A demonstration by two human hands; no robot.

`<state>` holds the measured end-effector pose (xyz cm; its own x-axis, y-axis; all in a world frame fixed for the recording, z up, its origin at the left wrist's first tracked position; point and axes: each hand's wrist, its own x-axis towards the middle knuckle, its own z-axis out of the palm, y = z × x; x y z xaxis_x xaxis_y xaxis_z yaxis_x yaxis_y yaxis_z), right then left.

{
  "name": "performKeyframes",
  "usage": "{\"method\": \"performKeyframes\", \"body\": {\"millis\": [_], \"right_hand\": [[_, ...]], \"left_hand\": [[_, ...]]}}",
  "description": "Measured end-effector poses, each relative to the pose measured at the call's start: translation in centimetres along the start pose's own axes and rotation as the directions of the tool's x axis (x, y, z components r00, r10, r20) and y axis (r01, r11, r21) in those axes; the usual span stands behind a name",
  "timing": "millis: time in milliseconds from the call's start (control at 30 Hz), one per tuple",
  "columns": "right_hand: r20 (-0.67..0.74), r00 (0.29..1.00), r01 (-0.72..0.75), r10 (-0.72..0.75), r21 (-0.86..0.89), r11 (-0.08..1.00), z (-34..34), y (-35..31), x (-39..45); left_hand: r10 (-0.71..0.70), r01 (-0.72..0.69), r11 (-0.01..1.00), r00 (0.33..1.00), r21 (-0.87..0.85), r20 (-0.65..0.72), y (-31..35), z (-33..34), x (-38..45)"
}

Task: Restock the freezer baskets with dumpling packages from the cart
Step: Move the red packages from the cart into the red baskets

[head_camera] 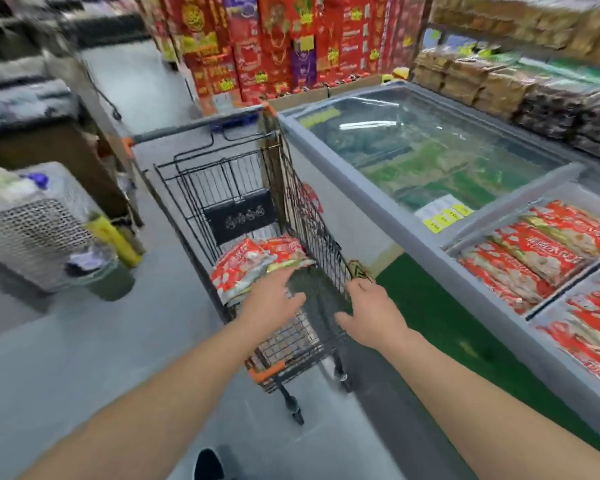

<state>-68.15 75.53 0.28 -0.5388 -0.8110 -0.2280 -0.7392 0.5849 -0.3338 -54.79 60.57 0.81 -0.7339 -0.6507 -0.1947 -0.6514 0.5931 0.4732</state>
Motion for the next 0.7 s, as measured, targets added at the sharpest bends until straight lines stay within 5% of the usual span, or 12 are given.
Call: {"method": "performKeyframes", "body": {"millis": [433, 700], "right_hand": [[0.105, 0.983, -0.160, 0.154, 0.051, 0.986, 7.9, -19.0, 12.7], [0.189, 0.957, -0.235, 0.218, 0.073, 0.969, 10.2, -23.1, 20.1]], "left_hand": [[0.019, -0.017, 0.996, 0.999, -0.086, 0.029, -22.2, -11.1, 7.1], [-0.012, 0.017, 0.993, 0.999, -0.118, 0.043, -28.5, -14.7, 13.9]]}}
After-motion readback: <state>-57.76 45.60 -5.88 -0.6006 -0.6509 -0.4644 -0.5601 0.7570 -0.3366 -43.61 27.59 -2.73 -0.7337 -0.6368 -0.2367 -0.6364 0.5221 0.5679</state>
